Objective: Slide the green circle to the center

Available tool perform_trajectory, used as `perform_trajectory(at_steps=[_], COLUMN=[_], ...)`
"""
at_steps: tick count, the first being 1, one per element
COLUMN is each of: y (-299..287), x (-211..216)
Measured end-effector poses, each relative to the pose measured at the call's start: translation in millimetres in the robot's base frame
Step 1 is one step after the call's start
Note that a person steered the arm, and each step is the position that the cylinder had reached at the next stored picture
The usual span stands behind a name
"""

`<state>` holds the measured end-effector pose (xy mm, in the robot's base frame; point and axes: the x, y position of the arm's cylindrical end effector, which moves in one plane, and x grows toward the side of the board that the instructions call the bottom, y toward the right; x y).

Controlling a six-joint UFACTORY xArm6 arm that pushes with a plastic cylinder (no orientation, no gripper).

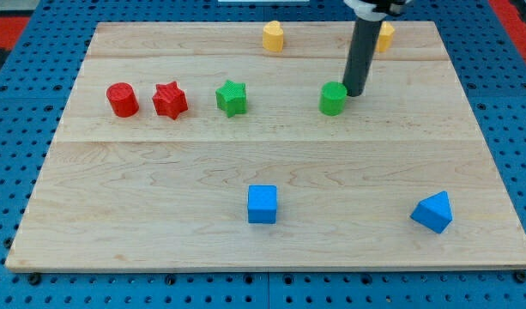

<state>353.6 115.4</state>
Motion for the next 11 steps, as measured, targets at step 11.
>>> perform_trajectory(at_steps=[11], y=[18.6], x=[-3.4])
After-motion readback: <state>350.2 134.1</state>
